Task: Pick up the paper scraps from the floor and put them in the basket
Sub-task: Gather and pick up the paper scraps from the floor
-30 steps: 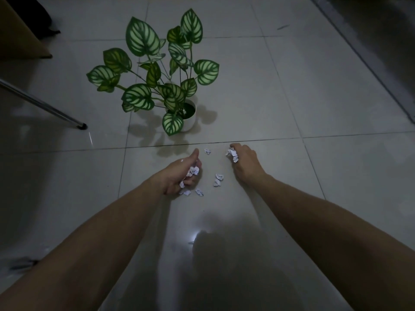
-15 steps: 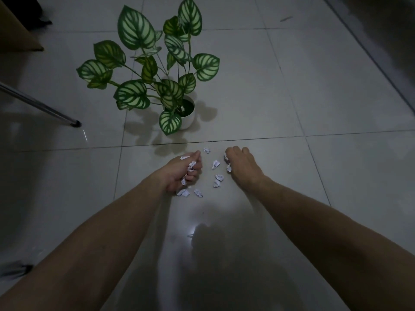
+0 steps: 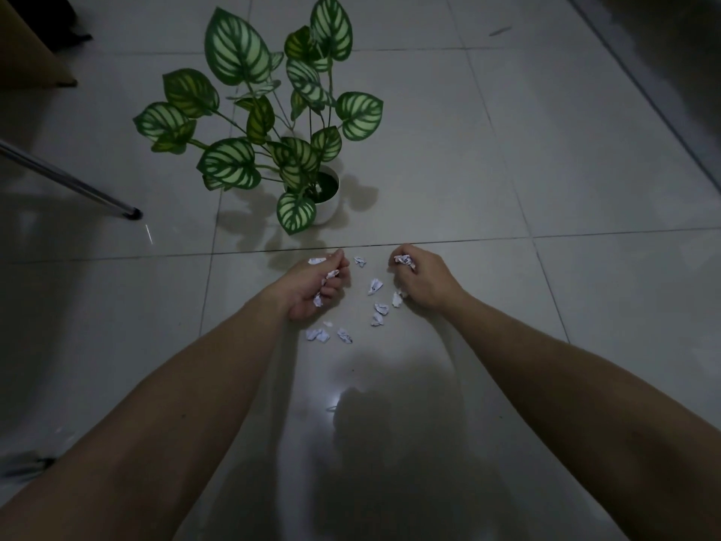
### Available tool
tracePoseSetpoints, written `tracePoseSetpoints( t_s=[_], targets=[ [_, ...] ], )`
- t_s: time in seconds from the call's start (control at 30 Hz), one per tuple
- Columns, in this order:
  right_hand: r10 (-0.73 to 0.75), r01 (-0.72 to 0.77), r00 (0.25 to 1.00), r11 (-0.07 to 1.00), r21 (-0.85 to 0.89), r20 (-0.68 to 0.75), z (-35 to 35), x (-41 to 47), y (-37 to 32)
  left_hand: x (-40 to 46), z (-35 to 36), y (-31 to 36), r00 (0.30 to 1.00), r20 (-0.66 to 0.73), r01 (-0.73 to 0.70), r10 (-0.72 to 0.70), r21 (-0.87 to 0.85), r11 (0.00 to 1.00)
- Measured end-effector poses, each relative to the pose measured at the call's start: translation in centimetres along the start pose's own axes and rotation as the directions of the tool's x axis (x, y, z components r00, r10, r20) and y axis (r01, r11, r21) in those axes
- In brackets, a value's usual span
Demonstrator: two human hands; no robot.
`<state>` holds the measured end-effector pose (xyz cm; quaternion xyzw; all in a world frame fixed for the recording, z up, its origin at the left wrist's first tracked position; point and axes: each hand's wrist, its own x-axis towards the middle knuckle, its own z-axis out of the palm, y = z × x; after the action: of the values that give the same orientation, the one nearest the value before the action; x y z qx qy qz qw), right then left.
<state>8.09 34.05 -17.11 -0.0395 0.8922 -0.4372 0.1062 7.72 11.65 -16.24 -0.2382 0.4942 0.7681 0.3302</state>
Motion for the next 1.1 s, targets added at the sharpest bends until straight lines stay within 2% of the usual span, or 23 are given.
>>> tracePoseSetpoints(
  t_s=[0.23, 0.3, 0.37, 0.47, 0.57, 0.67, 0.73, 0.8, 0.83, 0.97, 1.07, 1.1],
  targets=[
    [0.072, -0.072, 0.996, 0.997, -0.004, 0.057, -0.2, -1.0, -0.5, -0.3, 0.1, -0.3, 0.999, 0.031, 0.026, -0.03, 0.131, 0.991],
    [0.106, -0.106, 0.993, 0.994, -0.004, 0.059, -0.1, -0.9, -0.7, -0.5, 0.0, -0.1, 0.992, 0.074, 0.095, -0.104, 0.124, 0.988],
    [0.121, -0.121, 0.993, 0.992, -0.038, 0.007, 0.1, -0.8, -0.8, -0.4, -0.2, -0.1, 0.984, 0.088, 0.148, -0.155, 0.083, 0.985],
    [0.086, -0.091, 0.993, 0.993, -0.075, -0.077, 0.3, -0.8, -0.5, 0.1, -0.2, -0.3, 0.99, -0.004, 0.14, -0.14, 0.065, 0.988],
    [0.138, -0.135, 0.981, 0.99, 0.031, -0.135, 0.3, -1.0, -0.2, -0.1, 0.4, -0.4, 0.992, -0.027, 0.124, -0.123, 0.024, 0.992],
    [0.15, -0.151, 0.965, 0.988, 0.01, -0.213, 0.1, -1.8, 0.0, -0.6, 0.7, -0.4, 0.996, -0.073, 0.056, -0.048, 0.122, 0.991],
    [0.203, -0.168, 0.95, 0.973, 0.161, -0.237, 0.0, -2.4, 0.0, -0.5, 0.8, -0.6, 0.996, -0.094, 0.02, -0.007, 0.144, 0.989],
    [0.3, -0.222, 0.934, 0.911, 0.347, -0.192, -0.1, -2.7, -0.2, -0.5, 0.9, -0.6, 0.99, -0.134, -0.009, 0.032, 0.168, 0.986],
    [0.334, -0.253, 0.928, 0.889, 0.381, -0.165, -0.2, -2.8, -0.3, -0.5, 0.9, -0.6, 0.989, -0.145, -0.01, 0.036, 0.18, 0.984],
    [0.329, -0.295, 0.936, 0.927, 0.233, -0.126, -1.3, -2.6, -0.6, -0.6, 0.3, -0.3, 0.99, -0.141, 0.039, -0.012, 0.184, 0.982],
    [0.28, -0.287, 0.947, 0.958, -0.024, -0.158, -1.6, -2.8, -0.7, -0.6, 0.0, -0.3, 0.976, -0.216, 0.025, 0.025, 0.226, 0.974],
    [0.251, -0.278, 0.953, 0.947, -0.161, -0.168, -1.4, -3.0, -0.5, -0.7, 0.1, -0.3, 0.966, -0.248, 0.005, 0.076, 0.31, 0.951]
  ],
)
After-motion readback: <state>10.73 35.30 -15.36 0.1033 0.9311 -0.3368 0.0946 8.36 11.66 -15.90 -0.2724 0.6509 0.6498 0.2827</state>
